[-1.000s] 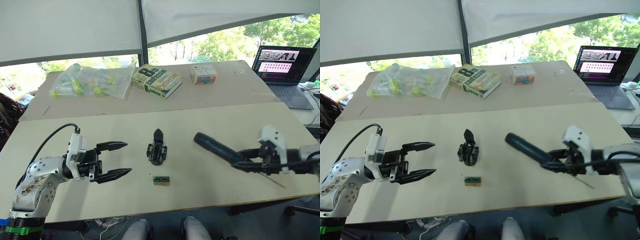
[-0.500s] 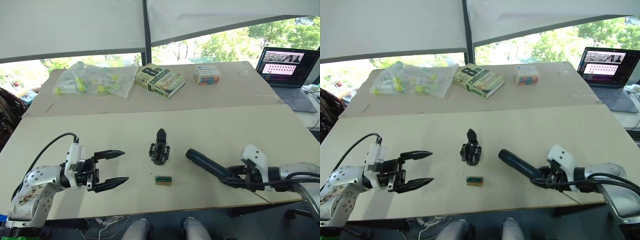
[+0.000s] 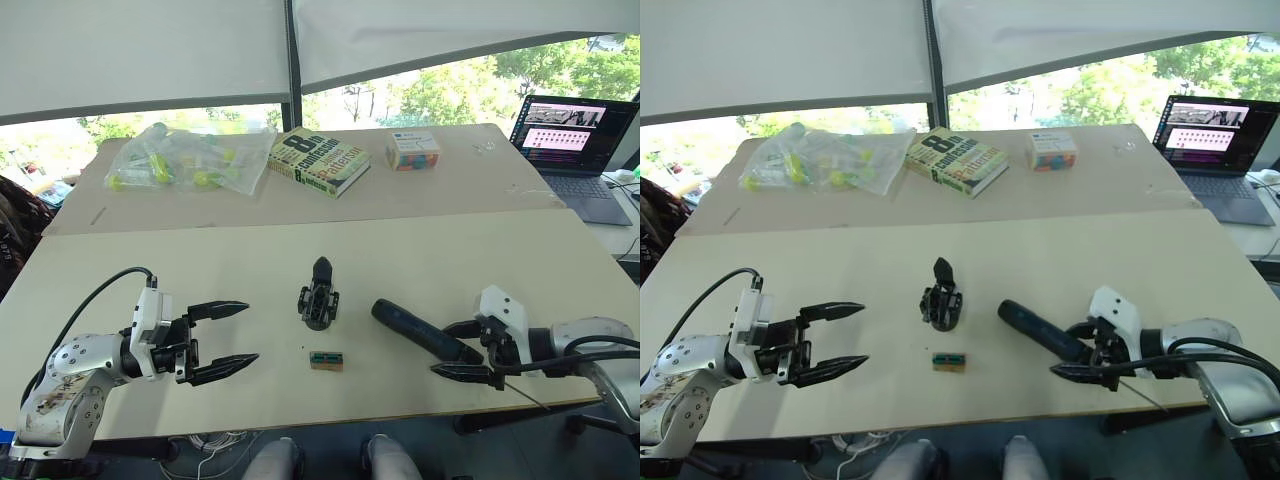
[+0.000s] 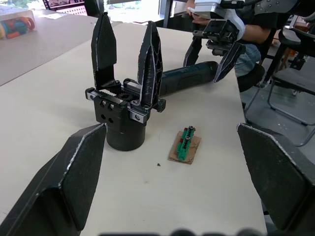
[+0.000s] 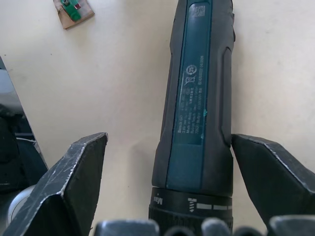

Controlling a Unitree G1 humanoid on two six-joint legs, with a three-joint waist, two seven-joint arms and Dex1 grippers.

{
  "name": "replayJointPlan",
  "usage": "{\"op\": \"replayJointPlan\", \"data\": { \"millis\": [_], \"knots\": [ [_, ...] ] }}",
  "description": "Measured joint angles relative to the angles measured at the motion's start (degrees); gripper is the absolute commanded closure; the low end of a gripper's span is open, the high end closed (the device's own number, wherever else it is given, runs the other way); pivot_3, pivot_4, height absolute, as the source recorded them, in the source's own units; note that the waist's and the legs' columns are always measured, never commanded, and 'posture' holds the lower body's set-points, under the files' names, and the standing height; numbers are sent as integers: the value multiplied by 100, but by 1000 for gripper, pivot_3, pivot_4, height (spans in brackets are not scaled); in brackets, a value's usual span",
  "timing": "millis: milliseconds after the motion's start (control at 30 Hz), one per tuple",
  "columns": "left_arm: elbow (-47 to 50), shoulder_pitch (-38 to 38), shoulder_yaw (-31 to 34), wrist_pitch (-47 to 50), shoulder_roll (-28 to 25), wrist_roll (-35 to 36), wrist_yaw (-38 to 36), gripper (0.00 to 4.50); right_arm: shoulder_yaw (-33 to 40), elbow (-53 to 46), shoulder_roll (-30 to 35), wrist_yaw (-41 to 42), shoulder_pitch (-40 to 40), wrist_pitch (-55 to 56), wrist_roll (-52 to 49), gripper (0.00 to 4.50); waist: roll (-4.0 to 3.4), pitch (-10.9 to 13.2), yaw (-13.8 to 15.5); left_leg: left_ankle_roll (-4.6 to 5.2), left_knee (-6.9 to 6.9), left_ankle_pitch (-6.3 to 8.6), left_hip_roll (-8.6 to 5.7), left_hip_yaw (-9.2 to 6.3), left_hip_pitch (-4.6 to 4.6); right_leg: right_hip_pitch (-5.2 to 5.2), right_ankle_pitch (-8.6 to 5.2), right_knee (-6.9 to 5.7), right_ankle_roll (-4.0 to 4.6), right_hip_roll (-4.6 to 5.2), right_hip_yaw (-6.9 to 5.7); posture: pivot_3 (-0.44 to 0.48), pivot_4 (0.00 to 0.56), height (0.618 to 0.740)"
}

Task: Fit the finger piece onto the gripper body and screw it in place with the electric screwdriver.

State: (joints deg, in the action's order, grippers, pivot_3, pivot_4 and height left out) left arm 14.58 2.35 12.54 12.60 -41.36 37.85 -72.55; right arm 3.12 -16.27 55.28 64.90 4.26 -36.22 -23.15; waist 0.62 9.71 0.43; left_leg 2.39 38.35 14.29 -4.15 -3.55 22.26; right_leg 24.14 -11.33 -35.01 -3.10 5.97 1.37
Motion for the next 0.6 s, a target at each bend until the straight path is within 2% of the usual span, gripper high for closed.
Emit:
{"op": "replayJointPlan", "data": {
  "millis": [67, 133, 167, 200, 267, 300, 333, 500, 600],
  "knots": [
    [-1, -4, 0, -1, 0, 0, 5, 0, 17, 13, -5, -17, 23, 16, -20, 23, -2, 0, -126, 31, -1, -24, -96, -156, 13, -48, -39, -20, -11, 122, -156, 0, 150, 740],
    [-2, -5, 0, -1, 0, 0, 9, 0, 63, 13, -5, -29, 84, 42, -51, 23, -7, 3, -194, 29, -2, -59, -211, -320, 13, -83, -100, -67, -46, 173, -260, 0, 150, 740],
    [-4, -5, 0, -1, 0, 0, 8, 0, 90, 11, -4, -27, 126, 62, -68, 23, -6, 4, -220, 32, -4, -82, -314, -436, 12, -106, -164, -112, -89, 250, -344, 0, 150, 740],
    [-4, -5, 0, -1, 0, 0, 9, 0, 128, 11, -3, -27, 155, 74, -73, 23, -9, 5, -225, 35, -10, -100, -372, -528, 15, -122, -208, -129, -133, 286, -383, 0, 150, 740],
    [-17, -5, 1, -1, 0, -1, 8, 0, 218, 12, 18, -19, 233, 74, -89, 23, -20, 9, -153, 12, -18, -117, -388, -557, 16, -96, -214, -132, -132, 285, -366, 0, 150, 740],
    [-22, -5, 0, -1, 0, 0, 4, 0, 232, 12, 107, 26, 284, 63, -126, 23, -28, 12, -93, 6, -18, -121, -386, -548, 19, -90, -187, -133, -89, 285, -356, 0, 150, 740],
    [-26, -4, 2, -1, -1, 0, -5, 0, 259, 8, 271, 118, 332, 10, -198, 23, -32, 14, -48, 4, -21, -121, -385, -540, 26, -89, -184, -132, -84, 285, -348, 0, 150, 740],
    [-50, -2, 1, -1, -50, -1, -61, 0, 572, -130, 1253, 554, 626, -795, -681, 23, -35, 15, 40, 9, -25, -116, -372, -516, 45, -73, -179, -112, -80, 279, -326, 0, 150, 740],
    [-73, -3, 0, -1, -56, -1, -88, 0, 559, -242, 2040, 697, 643, -1229, -692, 23, -34, 13, 45, 10, -25, -116, -370, -493, 84, -17, -175, -120, -81, 278, -306, 0, 150, 740]
  ]
}}
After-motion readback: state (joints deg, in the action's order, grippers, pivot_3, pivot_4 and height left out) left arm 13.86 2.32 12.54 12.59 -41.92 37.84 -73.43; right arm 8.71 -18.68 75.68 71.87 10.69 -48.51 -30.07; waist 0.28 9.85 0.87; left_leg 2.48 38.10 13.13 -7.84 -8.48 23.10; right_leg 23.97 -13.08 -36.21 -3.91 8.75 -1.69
